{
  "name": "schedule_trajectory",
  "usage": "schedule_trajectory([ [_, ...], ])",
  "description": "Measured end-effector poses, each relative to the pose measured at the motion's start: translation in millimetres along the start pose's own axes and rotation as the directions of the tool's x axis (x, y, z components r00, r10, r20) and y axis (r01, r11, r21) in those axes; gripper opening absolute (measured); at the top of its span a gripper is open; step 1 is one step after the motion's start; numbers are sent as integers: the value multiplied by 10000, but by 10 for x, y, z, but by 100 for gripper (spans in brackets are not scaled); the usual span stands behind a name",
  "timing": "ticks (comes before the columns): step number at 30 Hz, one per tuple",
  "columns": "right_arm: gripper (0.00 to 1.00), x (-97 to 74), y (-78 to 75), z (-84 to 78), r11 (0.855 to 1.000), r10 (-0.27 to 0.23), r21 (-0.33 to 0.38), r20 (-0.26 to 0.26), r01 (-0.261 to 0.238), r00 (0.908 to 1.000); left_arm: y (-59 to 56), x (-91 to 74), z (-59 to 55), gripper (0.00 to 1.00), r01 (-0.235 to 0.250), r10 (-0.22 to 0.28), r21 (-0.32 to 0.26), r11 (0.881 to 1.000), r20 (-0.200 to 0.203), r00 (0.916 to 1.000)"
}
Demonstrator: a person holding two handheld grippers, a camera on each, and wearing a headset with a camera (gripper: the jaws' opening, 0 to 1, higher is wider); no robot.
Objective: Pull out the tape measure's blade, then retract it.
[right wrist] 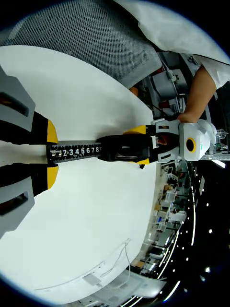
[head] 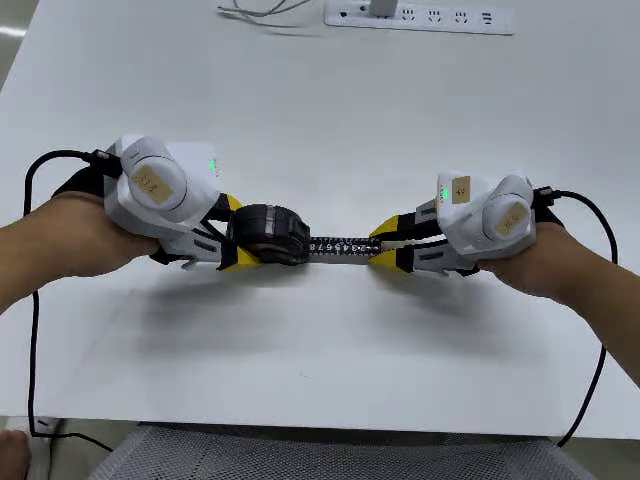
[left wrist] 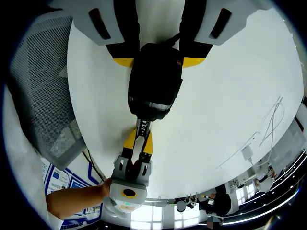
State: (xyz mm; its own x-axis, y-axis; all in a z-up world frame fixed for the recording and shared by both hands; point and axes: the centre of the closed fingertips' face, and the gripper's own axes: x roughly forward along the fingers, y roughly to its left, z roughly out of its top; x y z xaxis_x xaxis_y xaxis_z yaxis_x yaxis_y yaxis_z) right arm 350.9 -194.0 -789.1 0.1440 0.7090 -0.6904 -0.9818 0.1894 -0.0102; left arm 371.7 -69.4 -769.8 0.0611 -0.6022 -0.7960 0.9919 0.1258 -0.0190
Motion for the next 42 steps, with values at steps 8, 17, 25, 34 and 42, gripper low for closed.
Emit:
schedule_trajectory([
  [8,10,-55,4,-41,10000,-59,1,-137,59,9999,-2,1,0,27,-1,1,-22,10000,-6,10000],
  [17,10,-140,-3,-106,9999,-151,-3,-288,151,9995,-1,1,-2,27,1,-1,4,10000,-21,10000],
  [25,10,-209,-8,-178,9998,-194,-12,-449,193,9988,1,1,-5,27,4,-4,15,10000,-31,10000],
  [34,10,-284,-21,-257,9997,-260,-41,-578,258,9980,3,3,-4,27,-19,19,8,10000,-49,10000],
  [42,10,-335,-18,-313,9994,-337,-13,-679,337,9971,5,7,-5,27,-10,10,20,10000,-60,10000],
])
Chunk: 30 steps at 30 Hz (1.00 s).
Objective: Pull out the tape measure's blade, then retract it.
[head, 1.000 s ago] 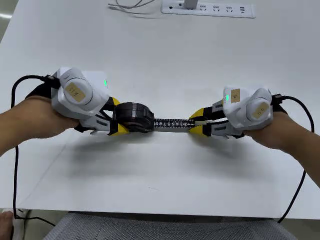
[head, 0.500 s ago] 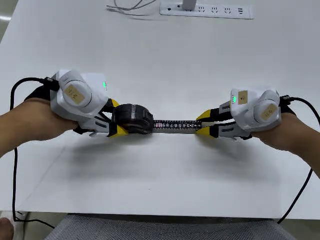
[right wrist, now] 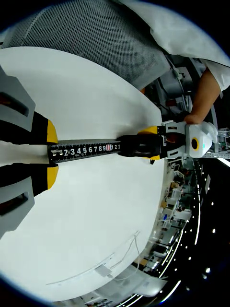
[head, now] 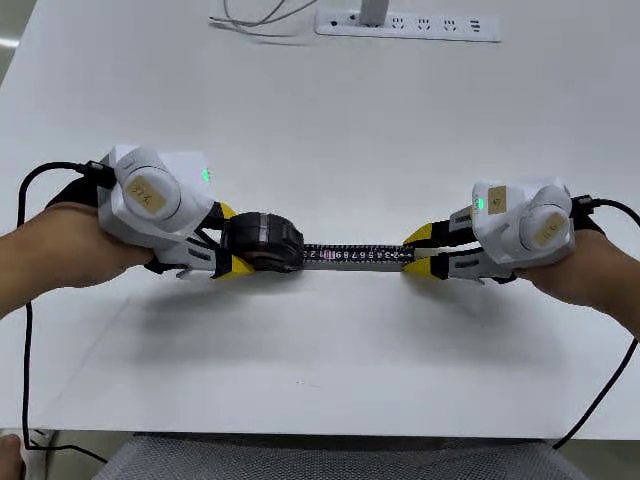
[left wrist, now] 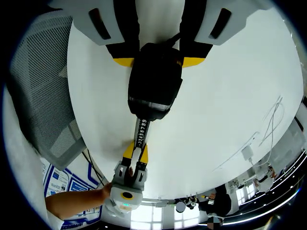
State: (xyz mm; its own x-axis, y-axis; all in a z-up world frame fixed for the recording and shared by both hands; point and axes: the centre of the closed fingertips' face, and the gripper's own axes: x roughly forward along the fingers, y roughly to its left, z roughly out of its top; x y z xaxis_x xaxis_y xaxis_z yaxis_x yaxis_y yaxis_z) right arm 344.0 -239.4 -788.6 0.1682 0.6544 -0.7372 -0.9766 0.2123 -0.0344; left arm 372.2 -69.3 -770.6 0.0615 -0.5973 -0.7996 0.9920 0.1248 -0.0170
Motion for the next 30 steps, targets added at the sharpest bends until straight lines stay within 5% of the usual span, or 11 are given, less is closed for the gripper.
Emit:
schedule_trajectory([
  [30,10,-249,-42,-276,9999,-80,94,-350,83,9994,-8,-5,7,27,45,-45,24,10000,-60,10000],
])
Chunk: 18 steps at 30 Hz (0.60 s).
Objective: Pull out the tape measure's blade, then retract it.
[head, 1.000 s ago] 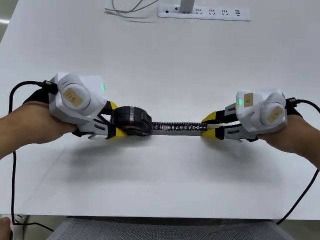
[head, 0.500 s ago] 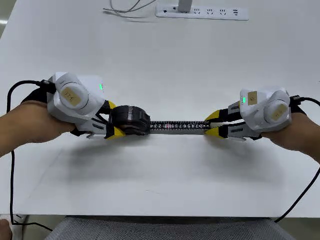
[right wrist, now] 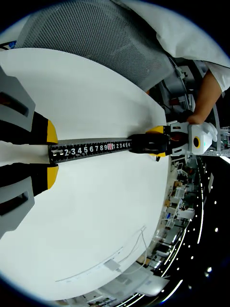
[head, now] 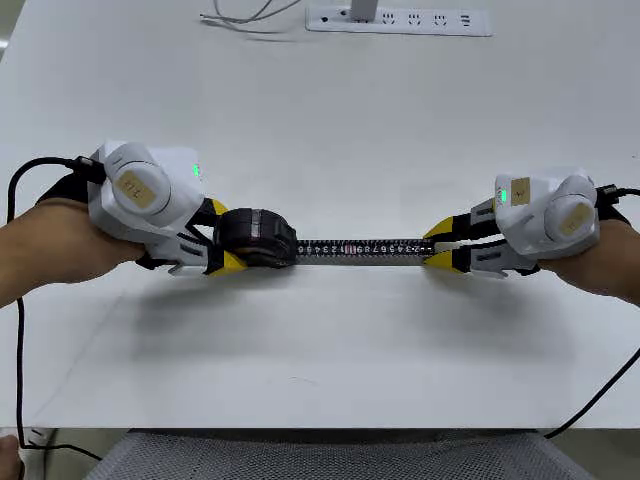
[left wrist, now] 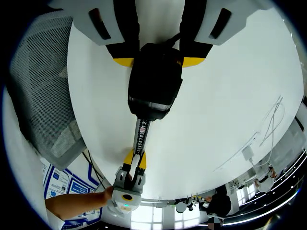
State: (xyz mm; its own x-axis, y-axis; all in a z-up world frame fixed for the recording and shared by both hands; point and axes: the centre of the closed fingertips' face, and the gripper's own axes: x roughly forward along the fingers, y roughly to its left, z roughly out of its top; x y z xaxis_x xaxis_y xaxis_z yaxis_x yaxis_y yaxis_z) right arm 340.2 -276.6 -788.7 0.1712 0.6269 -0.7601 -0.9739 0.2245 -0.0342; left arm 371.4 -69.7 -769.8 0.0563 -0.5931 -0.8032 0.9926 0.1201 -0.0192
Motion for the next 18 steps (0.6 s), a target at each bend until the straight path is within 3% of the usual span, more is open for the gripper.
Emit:
schedule_trajectory([
  [18,10,-118,-19,-141,9999,-71,-94,-417,68,9991,-7,-1,2,27,48,-48,-29,10000,4,10000],
])
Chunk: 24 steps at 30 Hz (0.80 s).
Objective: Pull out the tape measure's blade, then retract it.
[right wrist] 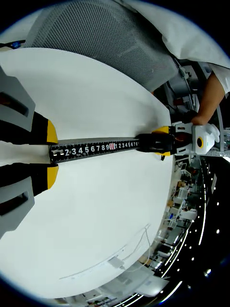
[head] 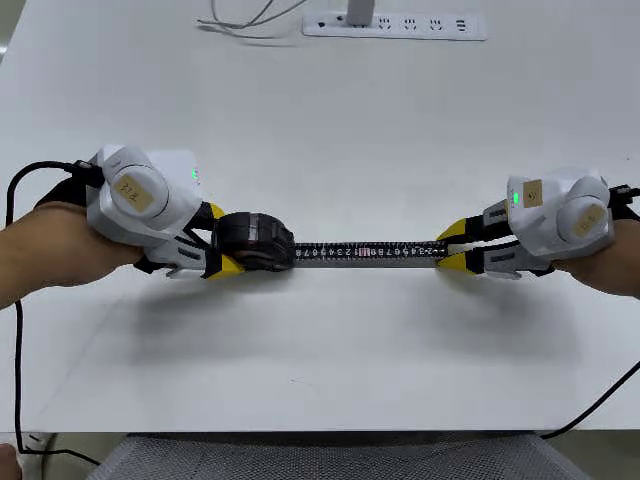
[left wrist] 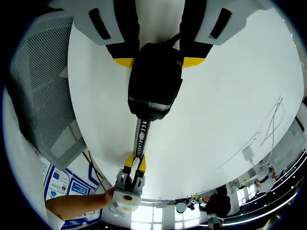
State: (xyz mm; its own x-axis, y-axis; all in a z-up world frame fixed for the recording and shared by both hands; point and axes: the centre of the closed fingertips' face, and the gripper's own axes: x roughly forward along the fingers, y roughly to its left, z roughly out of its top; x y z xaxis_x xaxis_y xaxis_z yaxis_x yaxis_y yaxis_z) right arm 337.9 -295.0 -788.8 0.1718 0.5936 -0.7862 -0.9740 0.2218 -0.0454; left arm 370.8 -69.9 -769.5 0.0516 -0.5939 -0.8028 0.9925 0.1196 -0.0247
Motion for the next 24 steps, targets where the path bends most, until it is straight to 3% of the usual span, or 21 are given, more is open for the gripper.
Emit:
schedule_trajectory([
  [24,9,-162,-20,-191,10000,-12,18,-427,13,9991,2,1,-3,27,95,-95,70,9999,-9,10000],
])
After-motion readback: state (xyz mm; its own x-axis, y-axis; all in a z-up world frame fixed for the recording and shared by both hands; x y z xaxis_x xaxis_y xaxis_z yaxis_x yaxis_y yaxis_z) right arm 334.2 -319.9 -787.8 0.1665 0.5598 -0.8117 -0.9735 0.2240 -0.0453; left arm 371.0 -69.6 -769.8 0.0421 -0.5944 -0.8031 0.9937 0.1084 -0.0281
